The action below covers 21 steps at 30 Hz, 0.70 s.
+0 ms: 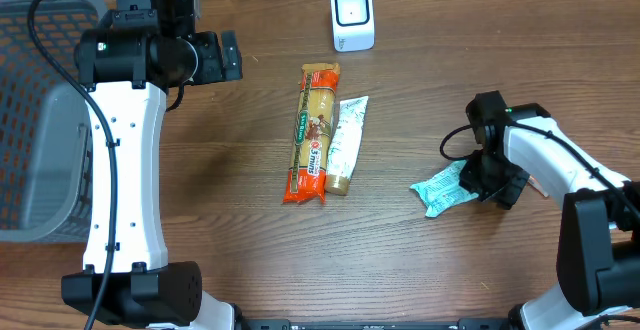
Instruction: Scan the item barcode
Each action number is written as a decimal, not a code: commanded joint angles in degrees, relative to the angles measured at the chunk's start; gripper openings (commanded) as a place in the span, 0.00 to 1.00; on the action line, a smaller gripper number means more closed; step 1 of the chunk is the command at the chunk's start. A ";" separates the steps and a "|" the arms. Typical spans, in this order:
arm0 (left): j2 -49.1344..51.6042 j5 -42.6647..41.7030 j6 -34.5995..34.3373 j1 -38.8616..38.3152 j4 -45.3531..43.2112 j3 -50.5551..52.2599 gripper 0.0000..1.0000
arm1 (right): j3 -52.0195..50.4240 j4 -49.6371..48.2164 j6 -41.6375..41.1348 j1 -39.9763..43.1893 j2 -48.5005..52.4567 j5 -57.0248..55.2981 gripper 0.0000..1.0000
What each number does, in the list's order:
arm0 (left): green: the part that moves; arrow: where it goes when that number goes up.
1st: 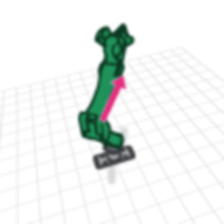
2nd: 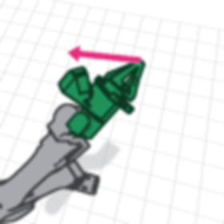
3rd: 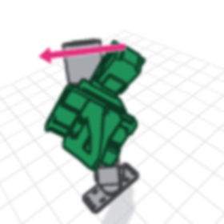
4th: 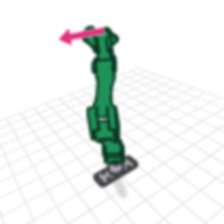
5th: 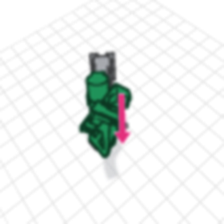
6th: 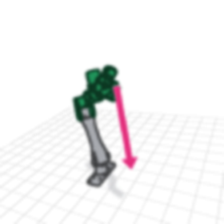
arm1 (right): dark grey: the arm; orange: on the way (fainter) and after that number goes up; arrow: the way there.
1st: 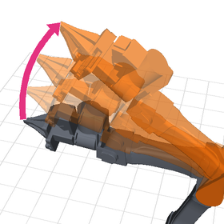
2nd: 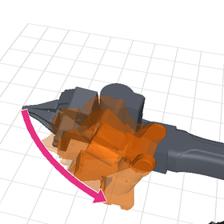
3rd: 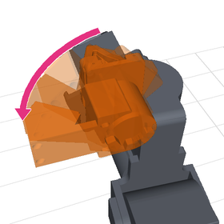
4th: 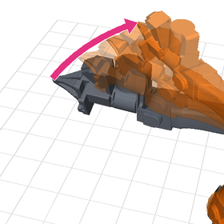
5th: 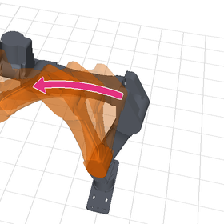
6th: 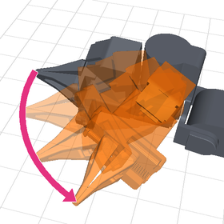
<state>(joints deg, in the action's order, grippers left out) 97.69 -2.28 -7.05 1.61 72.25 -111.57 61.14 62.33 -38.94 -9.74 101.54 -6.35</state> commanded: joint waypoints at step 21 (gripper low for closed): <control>0.17 0.37 0.85 0.15 -0.09 -0.02 1.00 | 1.64 -39.32 28.52 -0.94 1.25 25.27 0.65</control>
<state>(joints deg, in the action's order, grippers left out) 97.69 -2.26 -7.05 1.61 72.25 -111.57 59.90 23.35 -14.09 -9.91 102.67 11.88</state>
